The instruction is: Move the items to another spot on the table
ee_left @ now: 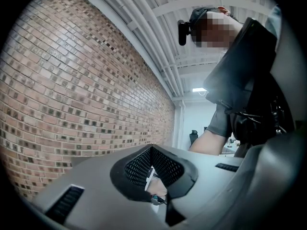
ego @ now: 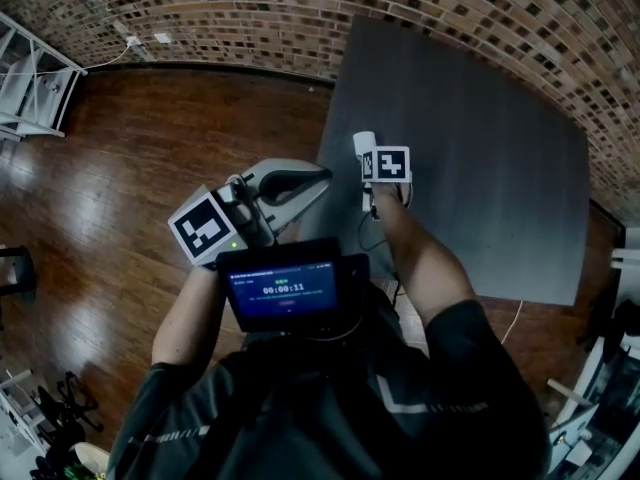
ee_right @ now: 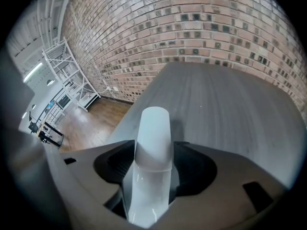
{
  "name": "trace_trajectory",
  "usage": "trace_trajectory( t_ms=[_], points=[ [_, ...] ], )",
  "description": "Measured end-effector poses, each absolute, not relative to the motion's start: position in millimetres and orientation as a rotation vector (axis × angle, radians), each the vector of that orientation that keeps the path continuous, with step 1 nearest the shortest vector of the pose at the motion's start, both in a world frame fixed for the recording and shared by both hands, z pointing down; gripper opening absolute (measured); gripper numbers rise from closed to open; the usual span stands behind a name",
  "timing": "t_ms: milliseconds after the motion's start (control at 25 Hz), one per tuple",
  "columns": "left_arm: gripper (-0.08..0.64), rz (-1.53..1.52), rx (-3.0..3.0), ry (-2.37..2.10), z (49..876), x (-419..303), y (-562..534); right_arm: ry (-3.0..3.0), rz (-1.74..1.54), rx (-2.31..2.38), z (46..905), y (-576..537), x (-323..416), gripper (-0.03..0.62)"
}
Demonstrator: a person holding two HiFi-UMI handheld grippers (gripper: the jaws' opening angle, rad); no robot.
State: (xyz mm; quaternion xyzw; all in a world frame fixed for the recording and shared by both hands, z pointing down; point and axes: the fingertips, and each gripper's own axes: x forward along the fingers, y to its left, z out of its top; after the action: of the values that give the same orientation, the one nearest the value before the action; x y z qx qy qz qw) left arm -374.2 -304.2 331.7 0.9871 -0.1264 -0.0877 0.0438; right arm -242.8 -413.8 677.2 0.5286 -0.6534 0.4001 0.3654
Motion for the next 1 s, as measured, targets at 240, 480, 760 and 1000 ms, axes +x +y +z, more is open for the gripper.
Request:
trace_trajectory(
  t_ms=[240, 480, 760, 1000],
  points=[
    [-0.008, -0.284, 3.026, -0.356, 321, -375, -303, -1.723, 0.997, 1.423, 654, -415, -233, 0.302],
    [-0.008, -0.31, 3.043, -0.286, 311, -375, -293, -1.806, 0.996, 1.516, 620, -400, -228, 0.302],
    [-0.008, -0.329, 3.072, -0.224, 309, -369, -283, -2.002, 0.929, 1.6, 565, -373, -218, 0.302],
    [-0.008, -0.332, 3.058, -0.164, 318, -353, -276, -2.289, 0.76, 1.672, 489, -340, -207, 0.116]
  ],
)
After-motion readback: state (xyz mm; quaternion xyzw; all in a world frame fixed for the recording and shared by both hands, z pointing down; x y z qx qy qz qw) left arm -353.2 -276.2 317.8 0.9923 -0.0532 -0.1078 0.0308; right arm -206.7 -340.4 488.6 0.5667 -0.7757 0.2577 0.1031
